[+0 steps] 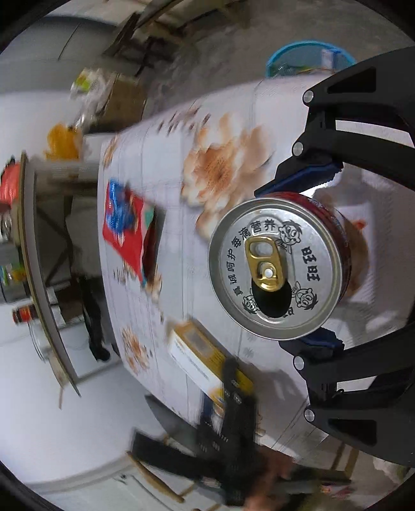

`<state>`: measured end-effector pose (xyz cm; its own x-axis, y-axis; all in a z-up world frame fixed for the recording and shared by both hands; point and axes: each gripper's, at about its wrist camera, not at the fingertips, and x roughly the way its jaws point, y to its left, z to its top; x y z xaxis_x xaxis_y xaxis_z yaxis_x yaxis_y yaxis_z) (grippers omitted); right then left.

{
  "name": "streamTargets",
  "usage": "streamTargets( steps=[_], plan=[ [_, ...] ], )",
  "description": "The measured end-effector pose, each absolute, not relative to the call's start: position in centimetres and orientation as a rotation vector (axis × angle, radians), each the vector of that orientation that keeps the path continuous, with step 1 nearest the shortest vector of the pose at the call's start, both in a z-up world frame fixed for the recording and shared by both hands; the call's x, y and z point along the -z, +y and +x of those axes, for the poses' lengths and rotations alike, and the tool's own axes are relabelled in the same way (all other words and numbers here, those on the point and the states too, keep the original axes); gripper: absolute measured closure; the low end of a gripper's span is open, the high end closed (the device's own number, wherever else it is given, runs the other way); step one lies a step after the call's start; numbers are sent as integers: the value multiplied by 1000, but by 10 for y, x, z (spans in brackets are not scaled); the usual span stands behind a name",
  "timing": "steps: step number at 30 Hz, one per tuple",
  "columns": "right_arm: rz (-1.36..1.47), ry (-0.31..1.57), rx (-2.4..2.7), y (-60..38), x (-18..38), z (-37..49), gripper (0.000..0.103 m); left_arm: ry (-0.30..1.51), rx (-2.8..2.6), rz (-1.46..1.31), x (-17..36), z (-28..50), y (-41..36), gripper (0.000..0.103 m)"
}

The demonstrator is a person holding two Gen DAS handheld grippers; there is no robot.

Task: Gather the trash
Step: 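Carry the red can and yellow box over the blue wastebasket with both tools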

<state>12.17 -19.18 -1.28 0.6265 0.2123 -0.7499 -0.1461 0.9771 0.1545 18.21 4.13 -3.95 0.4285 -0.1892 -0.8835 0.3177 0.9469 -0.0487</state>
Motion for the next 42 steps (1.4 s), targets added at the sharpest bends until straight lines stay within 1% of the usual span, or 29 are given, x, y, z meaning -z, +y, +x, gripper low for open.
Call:
streamTargets(
  steps=[4, 6, 10, 13, 14, 21, 25, 30, 31, 33, 42],
  plan=[
    [126, 869, -189, -203, 16, 113, 34, 1042, 280, 66, 41, 154, 32, 35],
    [134, 875, -181, -205, 16, 115, 34, 1026, 268, 59, 42, 150, 28, 32],
    [103, 869, -170, -203, 11, 114, 34, 1024, 239, 49, 44, 151, 26, 28],
    [100, 868, -158, -203, 11, 110, 29, 1028, 229, 42, 45, 156, 25, 27],
    [104, 872, -155, -203, 12, 110, 29, 1028, 226, 43, 46, 158, 25, 27],
    [120, 891, -140, -206, 19, 109, 29, 1018, 192, 72, 53, 161, 19, 27],
    [118, 897, -139, -204, 21, 111, 29, 1005, 185, 80, 53, 160, 17, 33],
    [116, 898, -141, -202, 21, 113, 29, 1004, 182, 83, 52, 159, 15, 33],
    [115, 896, -139, -202, 21, 113, 30, 1004, 182, 83, 52, 159, 16, 33],
    [114, 895, -135, -202, 20, 113, 35, 997, 180, 92, 52, 158, 14, 33],
    [125, 882, -128, -204, 19, 110, 35, 969, 173, 106, 47, 154, 11, 33]
  ],
)
